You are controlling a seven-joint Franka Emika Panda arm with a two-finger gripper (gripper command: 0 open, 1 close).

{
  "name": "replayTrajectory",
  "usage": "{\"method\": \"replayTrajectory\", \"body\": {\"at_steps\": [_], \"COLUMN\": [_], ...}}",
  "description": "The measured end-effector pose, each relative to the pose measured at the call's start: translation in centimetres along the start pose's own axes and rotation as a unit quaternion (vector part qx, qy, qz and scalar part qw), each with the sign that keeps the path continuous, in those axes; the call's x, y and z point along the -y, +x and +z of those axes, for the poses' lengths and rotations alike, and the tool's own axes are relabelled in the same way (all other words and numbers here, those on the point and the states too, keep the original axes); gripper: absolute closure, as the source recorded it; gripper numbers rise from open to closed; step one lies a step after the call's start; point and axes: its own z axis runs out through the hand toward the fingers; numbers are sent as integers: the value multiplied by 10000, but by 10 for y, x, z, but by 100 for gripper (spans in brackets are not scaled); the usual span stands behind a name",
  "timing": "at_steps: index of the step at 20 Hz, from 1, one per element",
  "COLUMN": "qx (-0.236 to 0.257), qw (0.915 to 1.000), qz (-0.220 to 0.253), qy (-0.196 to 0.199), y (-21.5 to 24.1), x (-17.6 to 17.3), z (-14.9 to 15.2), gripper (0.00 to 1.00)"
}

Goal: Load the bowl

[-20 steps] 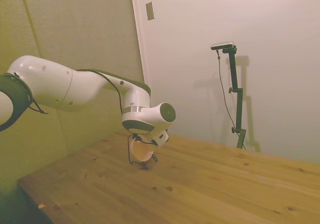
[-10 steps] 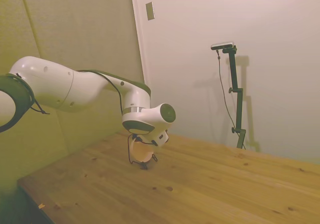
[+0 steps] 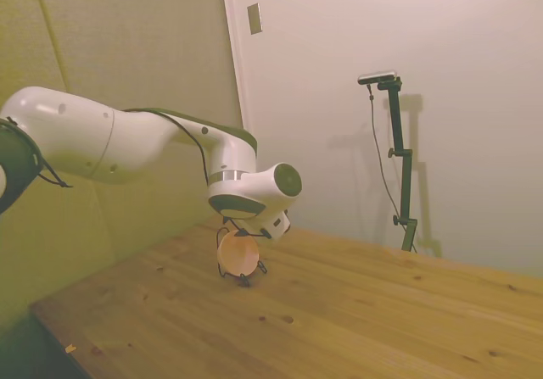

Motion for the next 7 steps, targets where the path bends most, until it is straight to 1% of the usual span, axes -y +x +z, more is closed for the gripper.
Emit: {"method": "replayTrajectory", "body": {"at_steps": [2, 4, 7], "qx": [-140, -331, -618], "qw": [9997, 9980, 9936], "qz": [-54, -74, -84], "qy": [-206, -532, -937], "y": [-9, -23, -47], "x": [-1, -6, -16], "z": [-23, -43, -56], "gripper": [0, 0, 0]}}
